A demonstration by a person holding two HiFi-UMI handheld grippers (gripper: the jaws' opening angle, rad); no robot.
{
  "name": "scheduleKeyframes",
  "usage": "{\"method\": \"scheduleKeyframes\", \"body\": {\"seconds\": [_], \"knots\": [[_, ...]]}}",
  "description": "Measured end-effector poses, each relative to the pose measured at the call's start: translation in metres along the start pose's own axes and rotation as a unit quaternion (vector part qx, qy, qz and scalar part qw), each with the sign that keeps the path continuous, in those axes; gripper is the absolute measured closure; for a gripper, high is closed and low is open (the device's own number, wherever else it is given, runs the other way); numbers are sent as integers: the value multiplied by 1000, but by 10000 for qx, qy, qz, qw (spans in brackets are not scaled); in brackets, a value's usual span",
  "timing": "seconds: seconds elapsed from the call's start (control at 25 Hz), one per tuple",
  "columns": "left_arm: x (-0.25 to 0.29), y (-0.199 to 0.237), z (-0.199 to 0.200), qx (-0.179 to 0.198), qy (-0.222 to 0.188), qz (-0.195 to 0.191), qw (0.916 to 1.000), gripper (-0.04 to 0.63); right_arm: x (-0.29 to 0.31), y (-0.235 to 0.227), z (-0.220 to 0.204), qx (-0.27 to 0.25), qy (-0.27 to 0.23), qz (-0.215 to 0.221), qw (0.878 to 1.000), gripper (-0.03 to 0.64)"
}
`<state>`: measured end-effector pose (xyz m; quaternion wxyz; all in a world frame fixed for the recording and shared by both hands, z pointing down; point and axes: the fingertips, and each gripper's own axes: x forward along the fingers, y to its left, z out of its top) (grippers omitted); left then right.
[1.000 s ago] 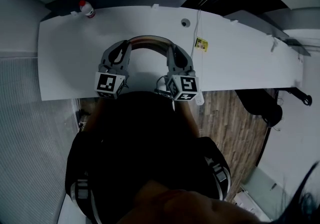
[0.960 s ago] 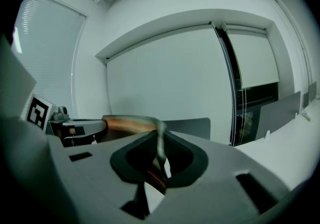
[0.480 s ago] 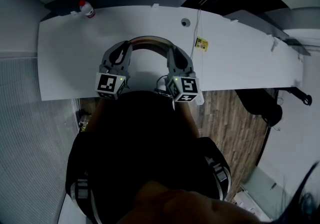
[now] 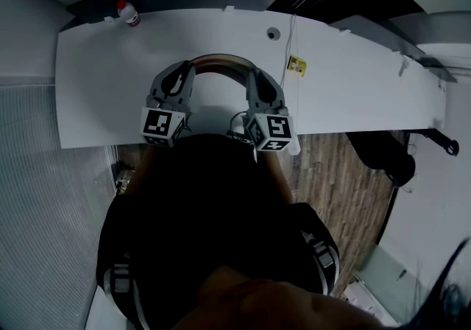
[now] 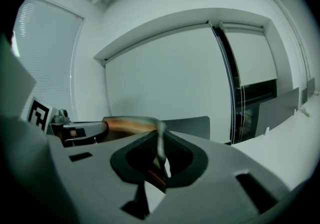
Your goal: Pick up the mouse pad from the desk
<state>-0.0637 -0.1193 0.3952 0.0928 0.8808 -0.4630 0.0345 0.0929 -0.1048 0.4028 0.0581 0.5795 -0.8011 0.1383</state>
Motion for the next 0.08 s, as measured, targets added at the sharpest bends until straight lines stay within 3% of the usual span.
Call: {"method": "scheduleKeyframes", "body": {"seconds": [0.08], "knots": [[0, 1, 0, 7, -6, -7, 10000, 555, 0, 1, 0, 7, -10, -1, 10000, 584]]}}
